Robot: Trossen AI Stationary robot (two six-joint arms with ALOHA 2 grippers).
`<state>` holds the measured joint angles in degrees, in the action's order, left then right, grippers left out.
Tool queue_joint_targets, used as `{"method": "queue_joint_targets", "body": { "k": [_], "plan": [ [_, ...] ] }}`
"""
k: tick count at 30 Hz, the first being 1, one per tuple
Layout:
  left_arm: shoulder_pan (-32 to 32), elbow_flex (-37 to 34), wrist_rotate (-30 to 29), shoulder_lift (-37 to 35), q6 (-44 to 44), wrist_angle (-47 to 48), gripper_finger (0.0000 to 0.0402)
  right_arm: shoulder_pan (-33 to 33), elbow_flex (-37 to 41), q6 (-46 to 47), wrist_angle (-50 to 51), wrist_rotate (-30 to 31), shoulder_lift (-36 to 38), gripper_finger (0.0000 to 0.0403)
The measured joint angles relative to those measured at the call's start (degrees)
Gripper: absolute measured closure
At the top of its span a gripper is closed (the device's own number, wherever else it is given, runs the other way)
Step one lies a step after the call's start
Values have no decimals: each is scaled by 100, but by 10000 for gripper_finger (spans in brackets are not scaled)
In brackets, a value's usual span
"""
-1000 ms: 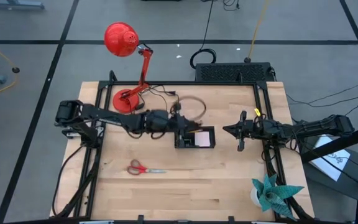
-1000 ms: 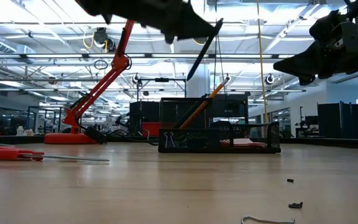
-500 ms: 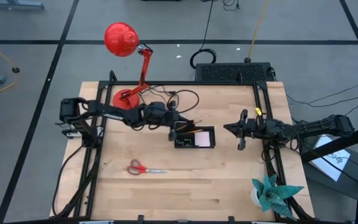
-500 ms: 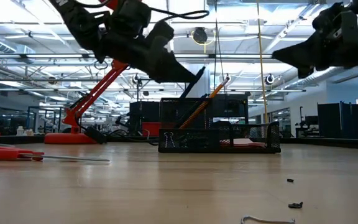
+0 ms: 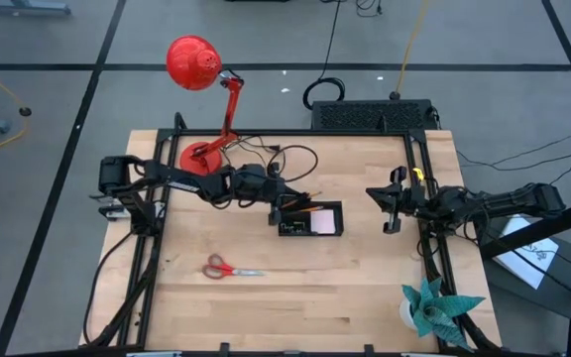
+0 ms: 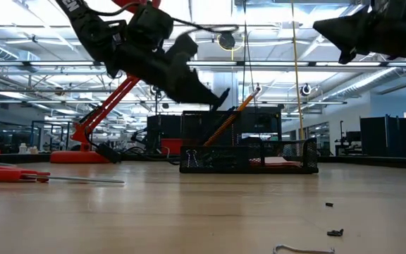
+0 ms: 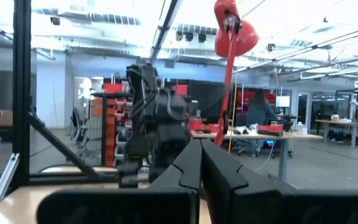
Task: Pick and place office supplies into organizer
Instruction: Put the black pen into the black desk organizer
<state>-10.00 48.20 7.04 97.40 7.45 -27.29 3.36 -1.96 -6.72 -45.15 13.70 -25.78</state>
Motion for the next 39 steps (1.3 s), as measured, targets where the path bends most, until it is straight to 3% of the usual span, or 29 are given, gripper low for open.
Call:
{"method": "queue_joint_targets", "body": {
  "k": [6, 21, 32, 39],
  "plan": [
    [0, 0, -272, 396, -745, -332, 360, 2, 0, 166, -147, 1, 0, 399],
    [92, 14, -388, 560, -711, -348, 355, 2, 0, 603, 251, -27, -2, 399],
    [166, 10, -341, 563, -487, -408, 239, 2, 0, 287, 107, -24, -2, 399],
    [307, -6, -414, 533, 60, -618, 209, 2, 0, 253, 24, -24, 0, 399]
  ]
}}
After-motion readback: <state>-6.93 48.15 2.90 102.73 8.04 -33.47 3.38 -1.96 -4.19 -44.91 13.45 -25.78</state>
